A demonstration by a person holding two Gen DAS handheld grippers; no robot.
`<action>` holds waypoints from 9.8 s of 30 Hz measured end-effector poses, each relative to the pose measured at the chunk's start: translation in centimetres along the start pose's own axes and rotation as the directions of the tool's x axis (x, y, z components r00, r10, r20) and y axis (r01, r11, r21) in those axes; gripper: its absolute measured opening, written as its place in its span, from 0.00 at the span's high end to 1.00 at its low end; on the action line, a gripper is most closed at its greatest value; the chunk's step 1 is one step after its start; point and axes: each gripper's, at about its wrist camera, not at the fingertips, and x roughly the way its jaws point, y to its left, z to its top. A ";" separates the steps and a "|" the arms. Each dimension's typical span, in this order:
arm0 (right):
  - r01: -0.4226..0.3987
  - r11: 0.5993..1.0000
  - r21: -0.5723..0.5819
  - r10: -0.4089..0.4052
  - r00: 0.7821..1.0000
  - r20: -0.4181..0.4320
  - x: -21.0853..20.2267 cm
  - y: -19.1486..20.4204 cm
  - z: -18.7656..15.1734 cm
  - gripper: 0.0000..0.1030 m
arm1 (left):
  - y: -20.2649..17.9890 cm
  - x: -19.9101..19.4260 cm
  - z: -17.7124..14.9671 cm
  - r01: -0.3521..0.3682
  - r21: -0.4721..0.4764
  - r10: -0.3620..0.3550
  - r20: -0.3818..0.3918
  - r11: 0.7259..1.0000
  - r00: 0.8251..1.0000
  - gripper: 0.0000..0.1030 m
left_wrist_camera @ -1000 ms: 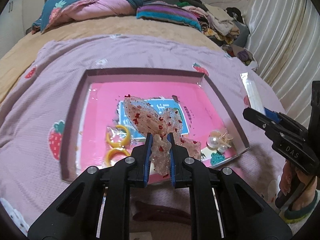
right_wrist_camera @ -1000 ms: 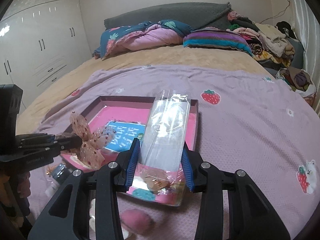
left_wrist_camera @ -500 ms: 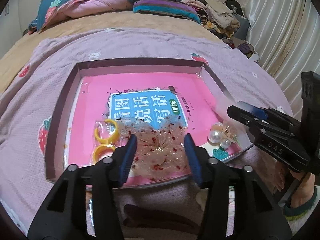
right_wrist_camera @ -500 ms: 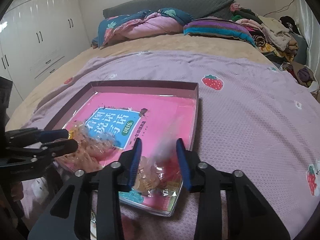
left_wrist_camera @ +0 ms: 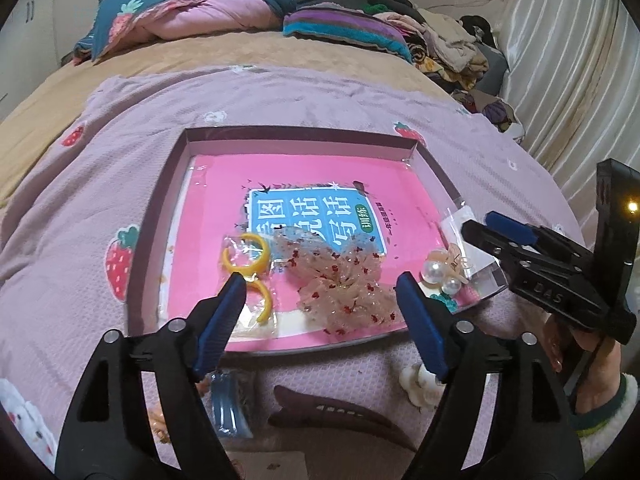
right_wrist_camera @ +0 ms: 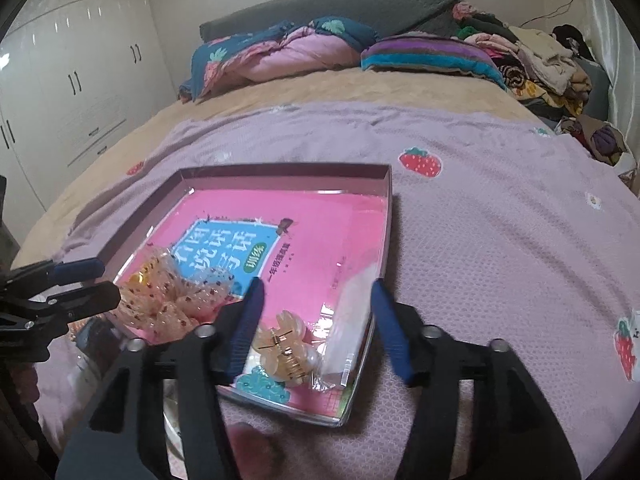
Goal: Organize jewelry
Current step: 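Lift both open tools up and away from the tray, then grasp the clear card packet with the left tool while the right tool grasps the white cloud claw clip, then lower the packet into the tray with the left tool while the right tool drops the cloud clip in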
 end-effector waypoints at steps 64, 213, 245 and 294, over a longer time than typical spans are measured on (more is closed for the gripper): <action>-0.047 0.998 -0.032 0.052 0.983 0.177 -19.0 7.4 -4.9 0.09 | 3.2 -14.3 -5.4 0.021 -0.051 -0.012 0.161 0.998 0.987 0.09; -0.111 0.994 -0.016 0.112 0.978 0.176 -13.7 9.4 0.9 0.36 | 6.2 -10.1 -1.8 -0.018 -0.028 0.022 0.145 0.999 0.989 0.42; 0.015 0.999 0.032 -0.015 1.000 0.001 -1.2 6.2 2.7 0.36 | 8.0 1.1 0.6 -0.001 -0.077 0.001 0.003 0.997 1.000 0.40; -0.060 0.995 0.073 0.057 0.997 0.044 -7.1 8.2 -1.4 0.10 | 8.2 -8.1 -0.7 0.023 -0.117 -0.007 0.131 0.993 0.991 0.17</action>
